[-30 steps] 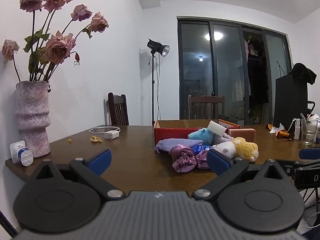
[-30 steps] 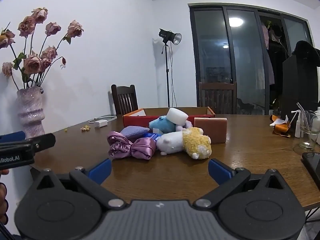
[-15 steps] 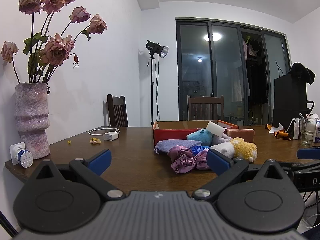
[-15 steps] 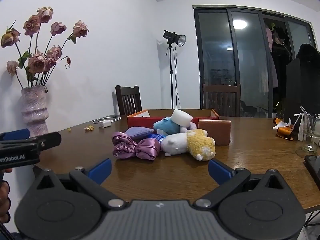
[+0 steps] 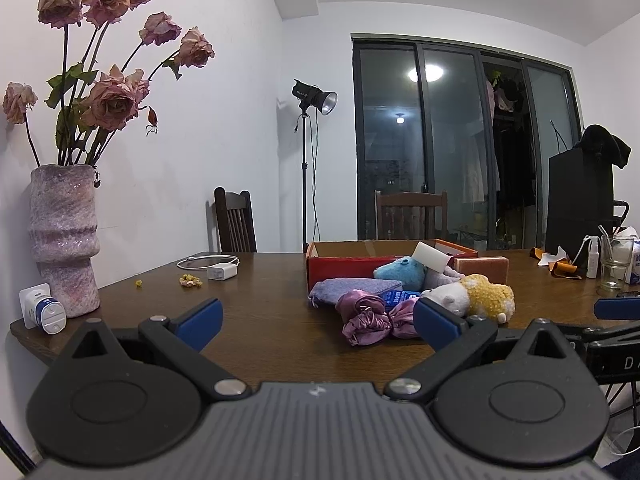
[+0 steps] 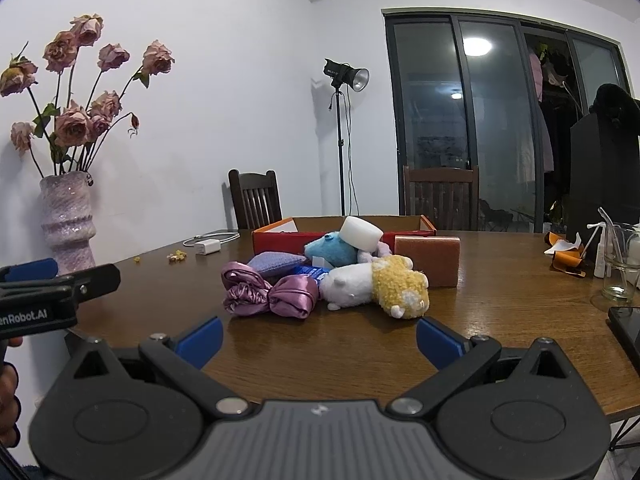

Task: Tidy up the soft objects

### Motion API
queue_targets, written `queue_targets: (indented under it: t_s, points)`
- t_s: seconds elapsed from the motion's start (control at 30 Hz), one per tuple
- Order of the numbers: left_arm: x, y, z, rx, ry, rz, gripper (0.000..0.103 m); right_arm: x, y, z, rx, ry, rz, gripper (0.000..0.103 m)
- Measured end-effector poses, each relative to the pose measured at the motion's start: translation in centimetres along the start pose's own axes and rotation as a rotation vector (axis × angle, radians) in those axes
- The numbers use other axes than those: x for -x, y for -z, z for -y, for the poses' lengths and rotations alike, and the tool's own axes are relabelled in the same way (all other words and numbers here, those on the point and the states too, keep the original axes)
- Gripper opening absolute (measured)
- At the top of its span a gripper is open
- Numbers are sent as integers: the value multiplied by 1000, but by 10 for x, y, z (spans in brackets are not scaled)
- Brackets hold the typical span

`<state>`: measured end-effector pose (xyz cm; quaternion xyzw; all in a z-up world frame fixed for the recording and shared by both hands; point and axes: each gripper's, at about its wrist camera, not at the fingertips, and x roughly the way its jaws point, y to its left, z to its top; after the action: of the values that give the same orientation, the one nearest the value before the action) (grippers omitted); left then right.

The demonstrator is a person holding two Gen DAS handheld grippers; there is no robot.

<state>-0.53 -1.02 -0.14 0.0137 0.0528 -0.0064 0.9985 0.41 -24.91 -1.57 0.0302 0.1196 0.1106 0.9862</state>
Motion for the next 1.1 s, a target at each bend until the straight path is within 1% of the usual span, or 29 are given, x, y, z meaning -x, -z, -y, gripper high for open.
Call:
queue_targets:
  t_s: [1.1]
  points:
    - [3, 0, 2, -6, 3, 5, 103, 1, 0, 2, -12, 4, 2, 103]
